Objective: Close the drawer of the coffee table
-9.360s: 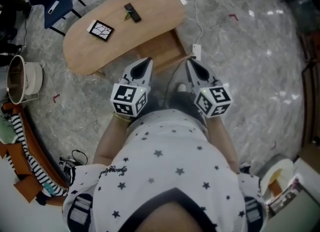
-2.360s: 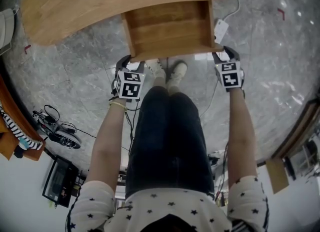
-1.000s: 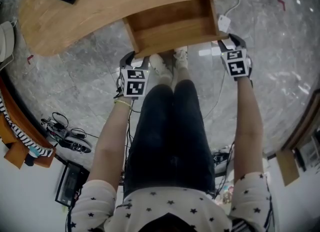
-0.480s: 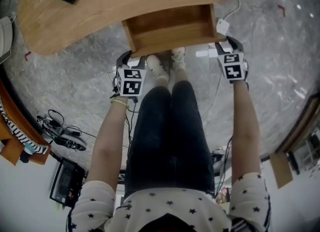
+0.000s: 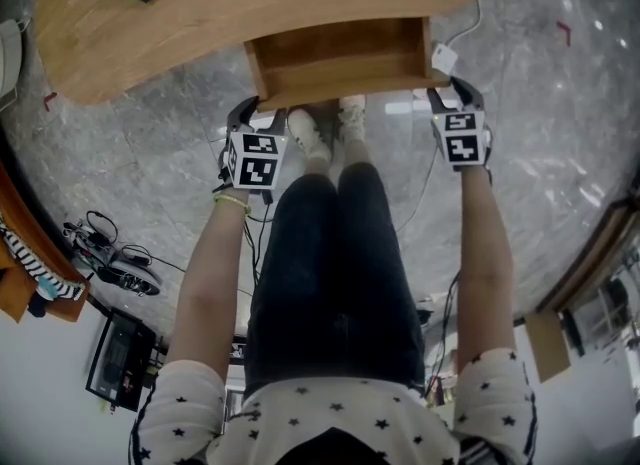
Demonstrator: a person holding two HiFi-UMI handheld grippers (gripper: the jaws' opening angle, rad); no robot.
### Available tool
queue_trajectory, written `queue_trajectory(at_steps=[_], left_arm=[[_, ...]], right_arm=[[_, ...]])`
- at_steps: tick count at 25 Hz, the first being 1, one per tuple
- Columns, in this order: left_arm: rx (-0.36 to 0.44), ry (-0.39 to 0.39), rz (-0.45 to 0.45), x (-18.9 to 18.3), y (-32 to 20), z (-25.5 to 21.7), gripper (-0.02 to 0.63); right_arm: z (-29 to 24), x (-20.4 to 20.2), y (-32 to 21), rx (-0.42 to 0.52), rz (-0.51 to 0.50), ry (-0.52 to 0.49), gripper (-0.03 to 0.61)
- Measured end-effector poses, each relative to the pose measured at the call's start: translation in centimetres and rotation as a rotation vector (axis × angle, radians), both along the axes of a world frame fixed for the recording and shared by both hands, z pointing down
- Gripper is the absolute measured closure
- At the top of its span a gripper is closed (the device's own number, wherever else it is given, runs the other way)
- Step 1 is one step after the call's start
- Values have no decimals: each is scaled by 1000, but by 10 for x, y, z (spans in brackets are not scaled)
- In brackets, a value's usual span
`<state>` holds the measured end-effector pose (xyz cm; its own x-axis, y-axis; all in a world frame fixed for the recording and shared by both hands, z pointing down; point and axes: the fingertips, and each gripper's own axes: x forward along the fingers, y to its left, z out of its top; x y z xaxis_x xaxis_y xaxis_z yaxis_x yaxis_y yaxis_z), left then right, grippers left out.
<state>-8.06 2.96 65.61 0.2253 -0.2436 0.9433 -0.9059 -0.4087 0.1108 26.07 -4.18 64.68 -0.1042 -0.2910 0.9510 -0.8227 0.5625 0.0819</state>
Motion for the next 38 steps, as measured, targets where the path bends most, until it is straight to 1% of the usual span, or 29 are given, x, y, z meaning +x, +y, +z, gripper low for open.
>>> queue_trajectory(at_steps=[38], left_arm=[[63, -19, -38, -12, -60, -6, 399]], right_arm=[[-5, -11, -60, 13, -25, -76, 377]])
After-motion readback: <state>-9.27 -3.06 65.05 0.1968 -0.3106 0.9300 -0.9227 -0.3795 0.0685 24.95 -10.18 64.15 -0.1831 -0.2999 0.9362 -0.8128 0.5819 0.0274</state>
